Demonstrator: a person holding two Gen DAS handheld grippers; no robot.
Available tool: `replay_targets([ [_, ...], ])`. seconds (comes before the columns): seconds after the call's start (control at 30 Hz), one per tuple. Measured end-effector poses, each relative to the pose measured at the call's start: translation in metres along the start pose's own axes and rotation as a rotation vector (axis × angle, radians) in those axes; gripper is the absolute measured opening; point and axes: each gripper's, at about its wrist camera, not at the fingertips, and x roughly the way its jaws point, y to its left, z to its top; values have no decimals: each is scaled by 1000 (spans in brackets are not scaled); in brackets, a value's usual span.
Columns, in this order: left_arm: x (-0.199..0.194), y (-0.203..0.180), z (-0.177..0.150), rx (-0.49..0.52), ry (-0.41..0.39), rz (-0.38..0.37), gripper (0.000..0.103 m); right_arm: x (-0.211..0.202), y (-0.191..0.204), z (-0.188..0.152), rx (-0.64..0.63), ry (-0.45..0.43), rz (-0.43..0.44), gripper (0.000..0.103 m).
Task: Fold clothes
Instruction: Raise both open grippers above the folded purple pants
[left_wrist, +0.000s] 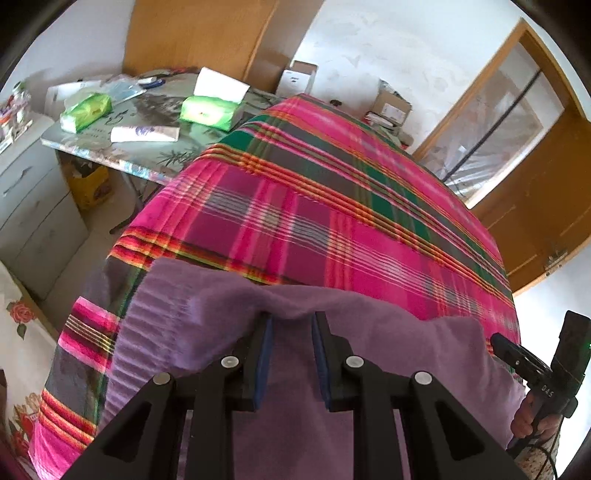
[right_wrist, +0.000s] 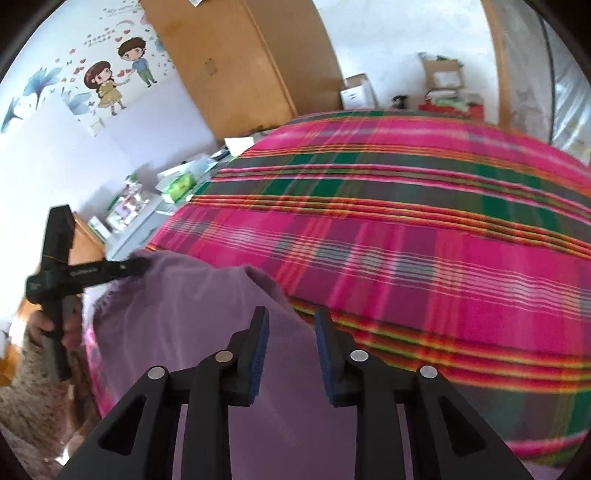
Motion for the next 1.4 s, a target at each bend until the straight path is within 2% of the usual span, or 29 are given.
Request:
replay_targets([
  [0.2, 11, 4, 2, -10, 13, -10, 22, 21, 1, 11, 28, 37, 81, 32],
  [0.43, 14, 8, 5, -15, 25, -23, 22, 41, 15, 15, -4, 94, 156, 33],
  [0.73, 17, 11, 6, -11, 35, -41, 22, 44, 32, 9, -102, 202, 218, 34],
  [0.93, 18, 12, 7, -7, 41, -45, 22, 61, 37, 12, -106, 257, 229, 35],
  [1.03, 19, 12, 8, -3, 45, -47, 22, 72, 30, 21, -51, 246, 256, 35],
  [1.1, 19, 13, 8, -1, 46, -52, 22, 75, 23, 27, -4, 227, 276, 32],
  [1.13, 19, 14, 8, -3, 45, -57, 22, 75, 18, 30, 22, 211, 279, 24],
  [1.17, 19, 15, 8, -6, 44, -61, 22, 76, 11, 33, 52, 197, 271, 10],
  [1.2, 19, 16, 8, -10, 42, -66, 22, 77, 5, 35, 75, 186, 266, 7],
  [1.27, 20, 18, 8, -17, 39, -75, 22, 78, -4, 37, 111, 168, 261, 4],
  [1.4, 20, 22, 7, -23, 34, -85, 19, 87, -14, 37, 151, 189, 242, 3],
])
